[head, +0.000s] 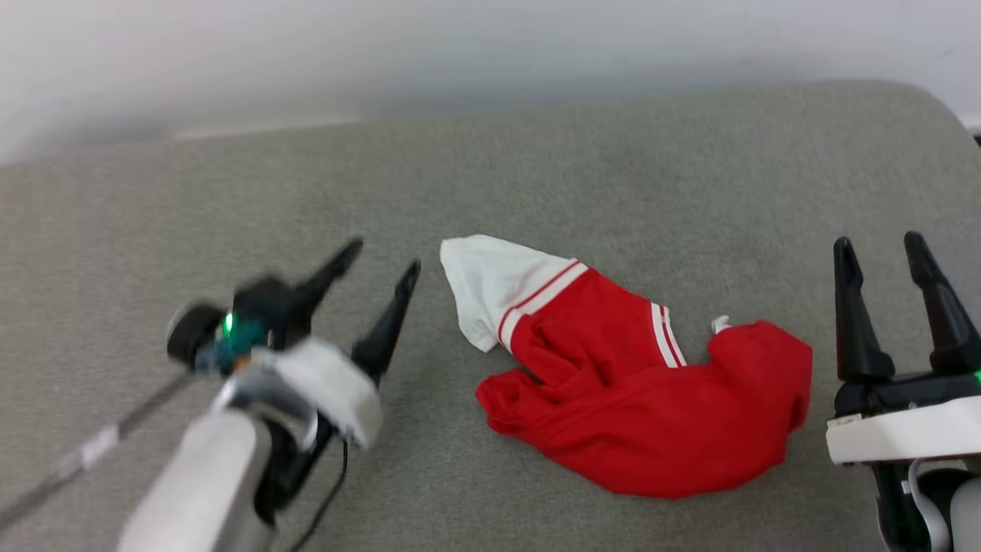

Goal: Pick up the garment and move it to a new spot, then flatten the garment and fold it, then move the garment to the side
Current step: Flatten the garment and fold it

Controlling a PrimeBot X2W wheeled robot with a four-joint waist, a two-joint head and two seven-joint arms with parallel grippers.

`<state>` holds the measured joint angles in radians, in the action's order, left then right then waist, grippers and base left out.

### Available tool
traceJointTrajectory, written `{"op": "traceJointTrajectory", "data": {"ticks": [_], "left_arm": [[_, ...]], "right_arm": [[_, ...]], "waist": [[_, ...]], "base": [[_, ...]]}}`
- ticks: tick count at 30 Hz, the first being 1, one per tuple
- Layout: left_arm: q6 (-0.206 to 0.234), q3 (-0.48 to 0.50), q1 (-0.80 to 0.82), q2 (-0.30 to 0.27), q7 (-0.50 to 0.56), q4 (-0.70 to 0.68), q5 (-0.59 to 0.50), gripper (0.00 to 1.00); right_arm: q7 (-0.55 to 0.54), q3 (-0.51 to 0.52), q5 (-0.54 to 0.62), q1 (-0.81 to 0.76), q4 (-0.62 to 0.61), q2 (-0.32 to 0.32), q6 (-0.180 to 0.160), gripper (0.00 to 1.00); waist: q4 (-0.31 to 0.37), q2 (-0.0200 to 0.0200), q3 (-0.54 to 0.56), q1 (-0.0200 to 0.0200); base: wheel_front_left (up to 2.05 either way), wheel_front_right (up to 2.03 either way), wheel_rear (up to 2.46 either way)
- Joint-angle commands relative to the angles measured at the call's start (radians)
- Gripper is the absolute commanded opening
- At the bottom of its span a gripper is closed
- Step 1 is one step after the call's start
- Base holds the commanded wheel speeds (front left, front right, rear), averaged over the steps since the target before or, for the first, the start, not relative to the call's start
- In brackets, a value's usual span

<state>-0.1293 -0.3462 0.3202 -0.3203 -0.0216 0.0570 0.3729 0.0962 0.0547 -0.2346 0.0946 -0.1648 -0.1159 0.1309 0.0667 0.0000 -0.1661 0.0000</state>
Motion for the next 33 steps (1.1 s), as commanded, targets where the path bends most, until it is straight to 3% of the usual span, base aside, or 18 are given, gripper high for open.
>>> {"op": "traceJointTrajectory", "data": {"ticks": [1,3,10,15,20,27,28,29,30,33], "left_arm": [[-0.001,-0.034,0.088,-0.034,0.065,0.005,0.053,1.0],[-0.001,-0.057,0.137,-0.059,0.123,0.016,0.094,1.0],[-0.001,-0.214,0.454,-0.213,0.55,0.107,0.379,1.0],[-0.001,-0.292,0.598,-0.264,0.743,0.171,0.496,1.0],[-0.001,-0.367,0.673,-0.295,0.842,0.24,0.504,1.0],[-0.001,-0.5,0.677,-0.319,0.872,0.318,0.483,1.0],[-0.001,-0.527,0.668,-0.323,0.882,0.319,0.487,0.93],[-0.001,-0.548,0.659,-0.329,0.89,0.319,0.496,0.25],[-0.001,-0.565,0.653,-0.333,0.892,0.316,0.508,0.0],[-0.001,-0.571,0.652,-0.338,0.851,0.32,0.537,0.0]], "right_arm": [[0.01,0.003,0.011,0.024,-0.007,0.01,0.0,1.0],[0.012,-0.001,0.012,0.031,-0.009,0.013,0.0,1.0],[0.051,-0.019,0.014,0.073,0.015,0.04,0.0,1.0],[0.089,-0.022,0.012,0.083,0.055,0.054,0.0,1.0],[0.118,-0.032,0.004,0.098,0.086,0.063,0.0,1.0],[0.142,-0.044,-0.007,0.112,0.12,0.067,0.0,1.0],[0.143,-0.043,-0.009,0.112,0.123,0.067,0.0,1.0],[0.146,-0.04,-0.011,0.113,0.126,0.067,0.0,1.0],[0.148,-0.036,-0.011,0.113,0.127,0.067,0.0,1.0],[0.149,-0.03,0.0,0.116,0.131,0.067,0.0,1.0]], "waist": [[0.036,0.0,-0.055,0.0],[0.048,0.0,-0.072,0.0],[0.134,0.0,-0.168,0.0],[0.187,0.0,-0.223,0.0],[0.23,0.0,-0.266,0.0],[0.255,0.0,-0.29,0.0],[0.255,0.0,-0.289,0.0],[0.253,0.0,-0.288,0.0],[0.249,0.0,-0.286,0.0],[0.23,0.0,-0.276,0.0]], "base": [[0.0,0.0,0.0],[0.0,0.0,0.0],[0.0,0.0,0.0],[0.0,0.0,0.0],[0.0,0.0,0.0],[0.0,0.0,0.0],[0.0,0.0,0.0],[0.0,0.0,0.0],[0.0,0.0,0.0],[0.0,0.0,0.0]]}}
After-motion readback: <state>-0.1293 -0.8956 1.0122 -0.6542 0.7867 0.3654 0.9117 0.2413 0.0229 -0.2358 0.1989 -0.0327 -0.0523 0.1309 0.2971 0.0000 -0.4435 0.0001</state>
